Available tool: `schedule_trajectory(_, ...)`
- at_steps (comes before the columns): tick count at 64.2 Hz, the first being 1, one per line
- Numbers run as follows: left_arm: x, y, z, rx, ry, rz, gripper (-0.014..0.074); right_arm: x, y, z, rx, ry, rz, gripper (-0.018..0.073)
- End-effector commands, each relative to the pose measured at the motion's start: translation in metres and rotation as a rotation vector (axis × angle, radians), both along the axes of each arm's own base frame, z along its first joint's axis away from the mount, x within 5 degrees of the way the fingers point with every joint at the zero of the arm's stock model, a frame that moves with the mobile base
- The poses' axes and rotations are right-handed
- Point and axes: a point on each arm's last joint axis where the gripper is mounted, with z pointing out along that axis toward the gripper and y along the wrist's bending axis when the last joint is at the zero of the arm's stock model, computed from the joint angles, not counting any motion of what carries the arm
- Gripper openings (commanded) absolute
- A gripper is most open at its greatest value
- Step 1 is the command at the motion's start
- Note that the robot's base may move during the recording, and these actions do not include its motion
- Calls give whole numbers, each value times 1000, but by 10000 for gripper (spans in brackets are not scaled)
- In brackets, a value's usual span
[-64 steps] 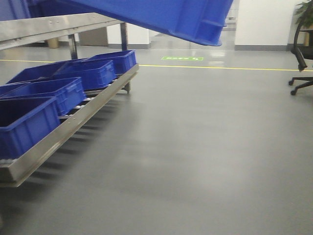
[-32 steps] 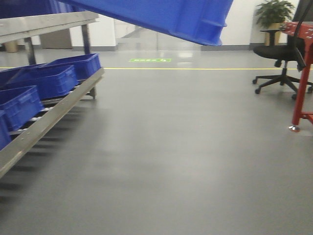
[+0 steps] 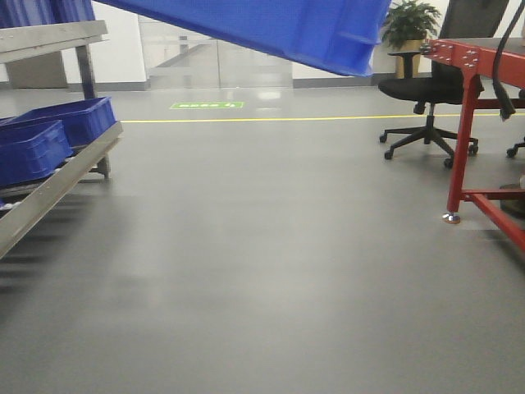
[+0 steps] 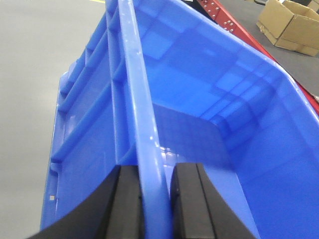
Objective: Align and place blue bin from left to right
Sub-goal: 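Drive across the floor carrying the bin in both grippers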
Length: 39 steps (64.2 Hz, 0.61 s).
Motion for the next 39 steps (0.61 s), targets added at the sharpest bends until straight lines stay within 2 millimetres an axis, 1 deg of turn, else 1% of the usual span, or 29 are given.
schedule_trajectory(1, -6, -4, 19, -65, -121, -21, -111, -8, 4, 20, 75, -102, 36, -152)
schedule_trajectory(39, -6, -4, 19, -65, -121, -21, -111, -8, 4, 20, 75, -102, 36, -152)
